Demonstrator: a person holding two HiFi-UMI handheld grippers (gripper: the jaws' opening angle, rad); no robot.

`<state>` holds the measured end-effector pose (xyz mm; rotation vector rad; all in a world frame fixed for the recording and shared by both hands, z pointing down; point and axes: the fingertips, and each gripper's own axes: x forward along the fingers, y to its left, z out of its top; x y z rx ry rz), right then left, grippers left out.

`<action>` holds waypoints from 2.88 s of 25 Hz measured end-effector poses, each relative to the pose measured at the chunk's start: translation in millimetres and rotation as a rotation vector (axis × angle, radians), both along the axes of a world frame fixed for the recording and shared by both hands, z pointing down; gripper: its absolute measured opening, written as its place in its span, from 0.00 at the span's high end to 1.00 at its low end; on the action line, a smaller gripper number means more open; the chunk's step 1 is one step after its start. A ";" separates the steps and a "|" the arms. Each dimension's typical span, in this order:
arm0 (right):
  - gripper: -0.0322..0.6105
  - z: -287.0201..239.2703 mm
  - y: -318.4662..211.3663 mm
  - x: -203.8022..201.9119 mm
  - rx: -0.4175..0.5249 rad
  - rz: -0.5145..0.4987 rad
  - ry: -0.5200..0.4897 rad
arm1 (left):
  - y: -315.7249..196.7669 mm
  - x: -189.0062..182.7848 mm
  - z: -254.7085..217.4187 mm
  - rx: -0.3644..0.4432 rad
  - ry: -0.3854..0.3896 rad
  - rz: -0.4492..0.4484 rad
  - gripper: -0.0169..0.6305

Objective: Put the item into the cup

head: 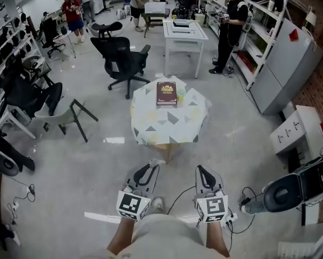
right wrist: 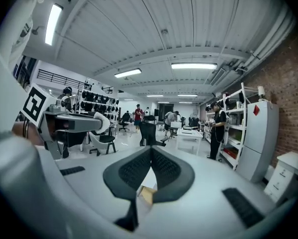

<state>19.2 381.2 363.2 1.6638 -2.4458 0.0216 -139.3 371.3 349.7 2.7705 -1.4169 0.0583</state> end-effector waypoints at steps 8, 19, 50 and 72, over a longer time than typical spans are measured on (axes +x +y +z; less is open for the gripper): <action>0.94 5.8 -44.5 -12.7 -0.028 0.034 0.017 | -52.4 -16.6 4.6 -0.007 0.010 0.027 0.86; 0.94 15.3 -86.4 -30.4 -0.050 0.069 0.017 | -101.1 -34.4 10.3 -0.022 0.030 0.055 0.86; 0.94 27.8 -246.1 14.1 -0.063 -0.030 -0.025 | -237.8 13.9 18.4 -0.039 -0.002 -0.051 0.86; 0.94 30.3 -327.8 66.8 -0.078 -0.108 -0.081 | -301.2 72.5 13.3 -0.049 -0.055 -0.121 0.86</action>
